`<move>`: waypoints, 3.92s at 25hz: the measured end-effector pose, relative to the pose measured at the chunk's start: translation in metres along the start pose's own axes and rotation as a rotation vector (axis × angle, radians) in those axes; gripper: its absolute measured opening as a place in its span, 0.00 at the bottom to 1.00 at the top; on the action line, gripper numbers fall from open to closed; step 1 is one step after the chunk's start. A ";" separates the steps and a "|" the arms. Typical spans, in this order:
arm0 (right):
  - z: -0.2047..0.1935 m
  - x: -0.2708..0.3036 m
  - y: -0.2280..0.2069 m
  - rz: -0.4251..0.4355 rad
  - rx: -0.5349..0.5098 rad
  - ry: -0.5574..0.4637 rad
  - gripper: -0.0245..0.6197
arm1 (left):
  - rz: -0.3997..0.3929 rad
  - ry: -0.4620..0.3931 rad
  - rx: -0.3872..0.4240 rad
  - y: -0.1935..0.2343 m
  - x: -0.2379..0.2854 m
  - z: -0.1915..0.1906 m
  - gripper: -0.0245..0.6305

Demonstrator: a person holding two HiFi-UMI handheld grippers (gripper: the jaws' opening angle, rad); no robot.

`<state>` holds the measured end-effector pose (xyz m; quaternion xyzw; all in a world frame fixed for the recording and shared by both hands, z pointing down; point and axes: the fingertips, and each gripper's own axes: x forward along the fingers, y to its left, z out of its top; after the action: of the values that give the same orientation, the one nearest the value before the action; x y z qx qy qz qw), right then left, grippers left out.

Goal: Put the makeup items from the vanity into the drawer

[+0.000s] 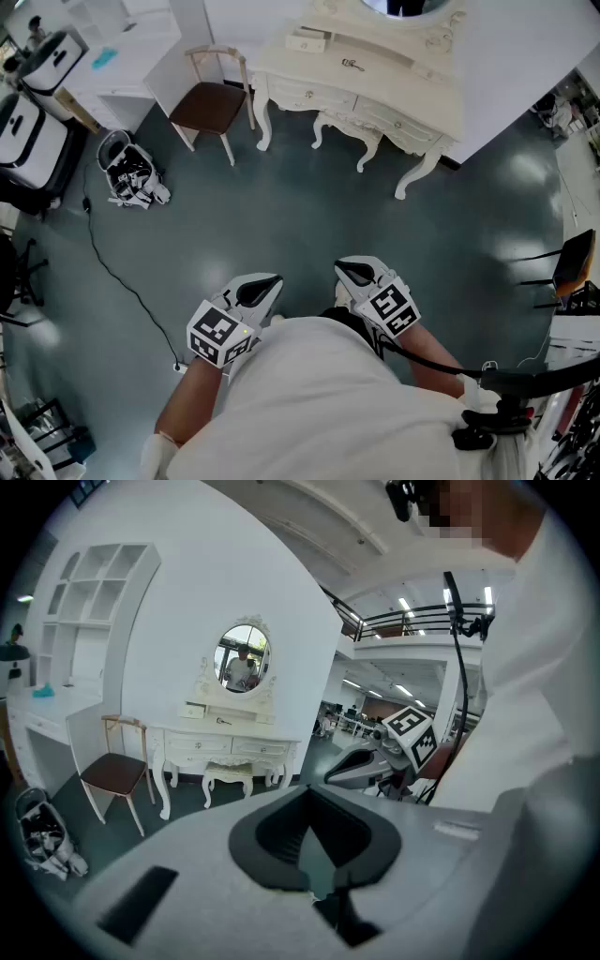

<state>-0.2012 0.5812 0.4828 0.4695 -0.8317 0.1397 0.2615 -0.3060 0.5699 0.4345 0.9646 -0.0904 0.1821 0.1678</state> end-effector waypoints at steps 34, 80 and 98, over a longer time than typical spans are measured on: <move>0.013 0.052 -0.226 -0.020 0.054 -0.033 0.10 | 0.000 0.070 0.032 0.109 0.171 0.118 0.04; 0.134 0.358 -0.755 -0.286 0.035 0.199 0.15 | -0.075 0.066 0.030 0.564 0.382 0.376 0.04; 0.086 0.439 -0.859 -0.142 -0.102 0.342 0.17 | 0.055 0.052 -0.014 0.606 0.461 0.430 0.04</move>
<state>0.3204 -0.2177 0.6490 0.4827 -0.7459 0.1561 0.4316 0.1124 -0.1977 0.4092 0.9555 -0.1137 0.2110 0.1720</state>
